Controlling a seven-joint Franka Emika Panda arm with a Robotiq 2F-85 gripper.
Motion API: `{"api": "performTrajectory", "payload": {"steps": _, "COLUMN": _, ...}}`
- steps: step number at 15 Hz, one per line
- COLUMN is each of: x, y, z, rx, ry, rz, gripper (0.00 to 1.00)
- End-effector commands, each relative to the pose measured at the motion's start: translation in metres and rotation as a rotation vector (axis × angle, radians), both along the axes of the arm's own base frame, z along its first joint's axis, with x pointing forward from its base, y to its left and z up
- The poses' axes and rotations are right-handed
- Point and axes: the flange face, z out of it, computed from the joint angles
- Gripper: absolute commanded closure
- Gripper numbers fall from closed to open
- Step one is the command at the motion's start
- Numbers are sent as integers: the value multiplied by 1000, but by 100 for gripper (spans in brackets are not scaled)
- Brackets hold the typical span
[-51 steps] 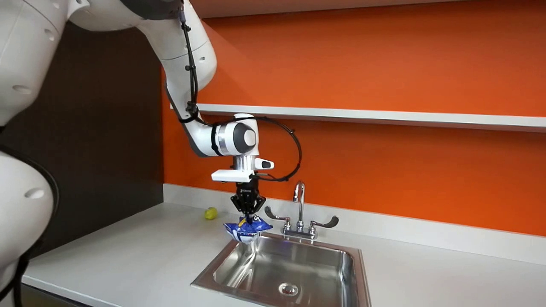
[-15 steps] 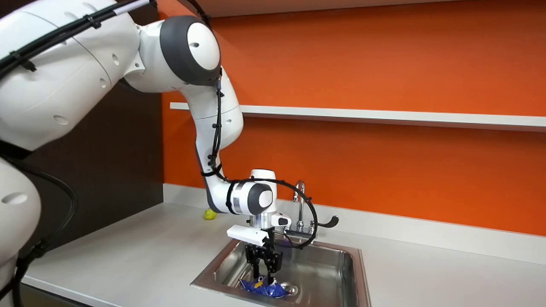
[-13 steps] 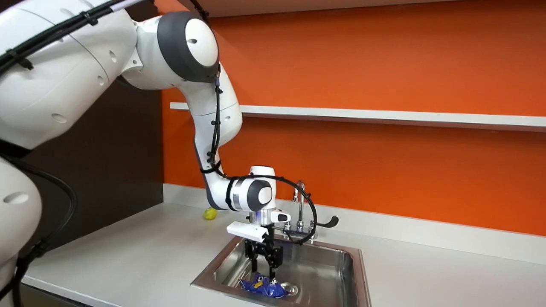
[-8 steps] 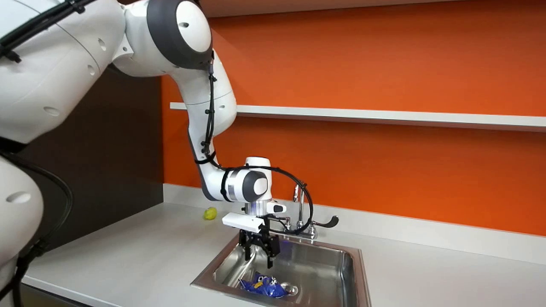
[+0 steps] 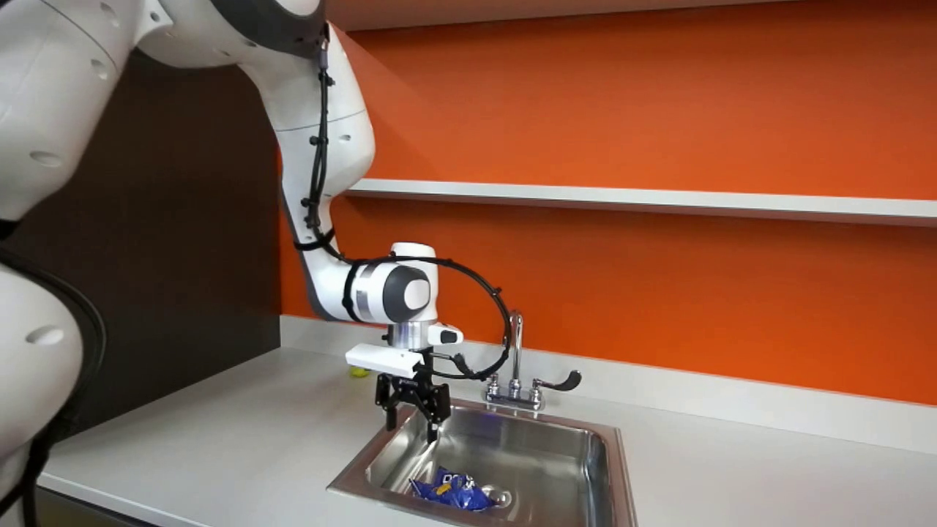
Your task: Put the blue packet in the sink
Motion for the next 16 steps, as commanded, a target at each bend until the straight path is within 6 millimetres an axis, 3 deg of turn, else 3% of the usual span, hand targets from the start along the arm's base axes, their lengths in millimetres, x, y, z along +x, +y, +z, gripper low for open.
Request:
{"api": "performTrajectory", "payload": {"steps": 1, "x": -38, "y": 21, "z": 40, "rx": -9, "ry": 6, "rz": 43, "gripper": 0}}
{"api": "performTrajectory", "payload": {"steps": 6, "x": -83, "y": 50, "z": 71, "rx": -21, "ry": 48, "rz": 111, "gripper": 0}}
{"api": "performTrajectory", "payload": {"steps": 10, "x": -117, "y": 63, "z": 93, "rx": -44, "ry": 97, "rz": 139, "gripper": 0}}
{"api": "performTrajectory", "payload": {"steps": 11, "x": -94, "y": 57, "z": 75, "rx": -19, "ry": 87, "rz": 143, "gripper": 0}}
{"api": "performTrajectory", "payload": {"steps": 16, "x": -111, "y": 62, "z": 89, "rx": -22, "ry": 90, "rz": 150, "gripper": 0}}
